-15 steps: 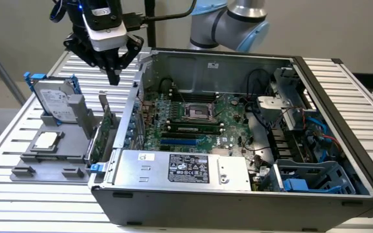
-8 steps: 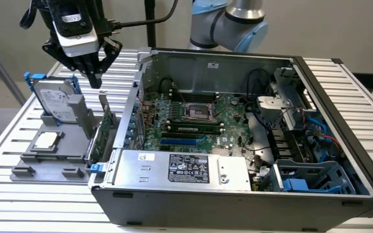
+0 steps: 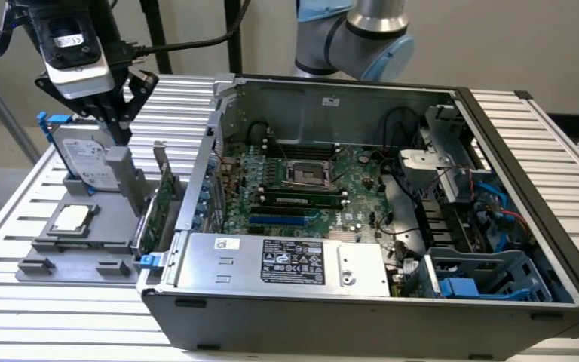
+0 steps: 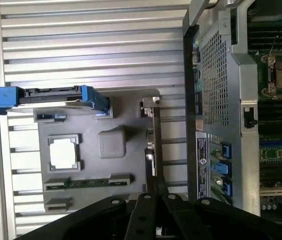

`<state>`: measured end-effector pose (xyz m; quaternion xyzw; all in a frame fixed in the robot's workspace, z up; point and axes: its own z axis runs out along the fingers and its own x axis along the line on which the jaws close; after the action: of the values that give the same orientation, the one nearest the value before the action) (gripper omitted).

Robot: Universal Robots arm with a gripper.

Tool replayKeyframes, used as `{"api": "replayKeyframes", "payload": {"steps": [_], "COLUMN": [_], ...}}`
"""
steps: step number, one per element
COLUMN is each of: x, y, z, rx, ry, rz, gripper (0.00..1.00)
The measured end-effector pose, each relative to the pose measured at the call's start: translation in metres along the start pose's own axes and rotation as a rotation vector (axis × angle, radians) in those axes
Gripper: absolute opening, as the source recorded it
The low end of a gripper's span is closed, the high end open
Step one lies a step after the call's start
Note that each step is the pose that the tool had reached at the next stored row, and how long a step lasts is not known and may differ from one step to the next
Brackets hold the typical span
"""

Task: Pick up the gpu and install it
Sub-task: 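Reach for the gpu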

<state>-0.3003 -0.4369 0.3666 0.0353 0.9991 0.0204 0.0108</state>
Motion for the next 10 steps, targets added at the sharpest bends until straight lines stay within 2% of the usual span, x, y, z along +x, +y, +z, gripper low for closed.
{"api": "replayKeyframes", "payload": {"steps": [4, 10], "x": [0.017, 0.018], "y": [0.0018, 0.0018], "z": [0.0013, 0.0013], "rx": [0.0001, 0.0001], "ry": [-0.0072, -0.0076], "rz": [0.0, 0.0], "gripper": [0.11, 0.11]}}
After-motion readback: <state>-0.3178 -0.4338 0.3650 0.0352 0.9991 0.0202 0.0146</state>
